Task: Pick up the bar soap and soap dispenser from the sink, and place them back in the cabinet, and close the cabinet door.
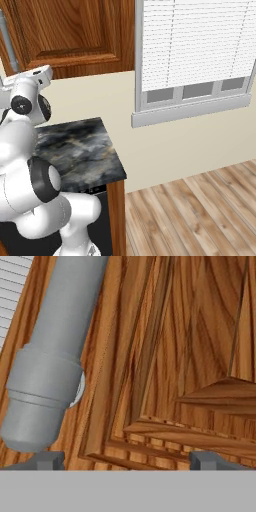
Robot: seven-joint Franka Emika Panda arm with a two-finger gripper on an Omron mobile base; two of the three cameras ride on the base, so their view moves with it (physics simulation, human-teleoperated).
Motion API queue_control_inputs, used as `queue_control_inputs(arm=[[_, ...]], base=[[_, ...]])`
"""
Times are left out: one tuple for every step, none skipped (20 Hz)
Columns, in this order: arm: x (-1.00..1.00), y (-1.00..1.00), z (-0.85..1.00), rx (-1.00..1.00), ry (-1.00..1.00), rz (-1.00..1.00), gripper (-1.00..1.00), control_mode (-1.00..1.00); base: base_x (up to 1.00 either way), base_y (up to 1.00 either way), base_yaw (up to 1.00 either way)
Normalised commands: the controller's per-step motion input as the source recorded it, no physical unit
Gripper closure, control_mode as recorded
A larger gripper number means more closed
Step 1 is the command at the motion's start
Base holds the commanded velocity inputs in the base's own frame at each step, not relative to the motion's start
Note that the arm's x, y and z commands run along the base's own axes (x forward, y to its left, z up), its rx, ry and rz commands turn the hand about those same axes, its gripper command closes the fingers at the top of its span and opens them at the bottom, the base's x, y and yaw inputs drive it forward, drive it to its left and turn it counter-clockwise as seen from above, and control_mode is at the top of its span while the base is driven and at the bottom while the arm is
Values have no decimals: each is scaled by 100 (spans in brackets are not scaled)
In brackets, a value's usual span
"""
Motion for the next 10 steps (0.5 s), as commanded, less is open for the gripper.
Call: queue_control_inputs(arm=[[26,13,0,0,0,-1,-100,-100],[26,14,0,0,0,-1,-100,-100],[25,14,0,0,0,-1,-100,-100],[24,14,0,0,0,-1,-100,-100],[28,16,0,0,0,-1,-100,-100],[29,16,0,0,0,-1,-100,-100],[26,16,0,0,0,-2,-100,-100],[25,16,0,0,0,-1,-100,-100],[23,15,0,0,0,-1,-100,-100],[20,15,0,0,0,-1,-100,-100]], base=[[0,0,0],[0,0,0],[0,0,0],[0,0,0],[0,0,0],[0,0,0],[0,0,0],[0,0,0],[0,0,0],[0,0,0]])
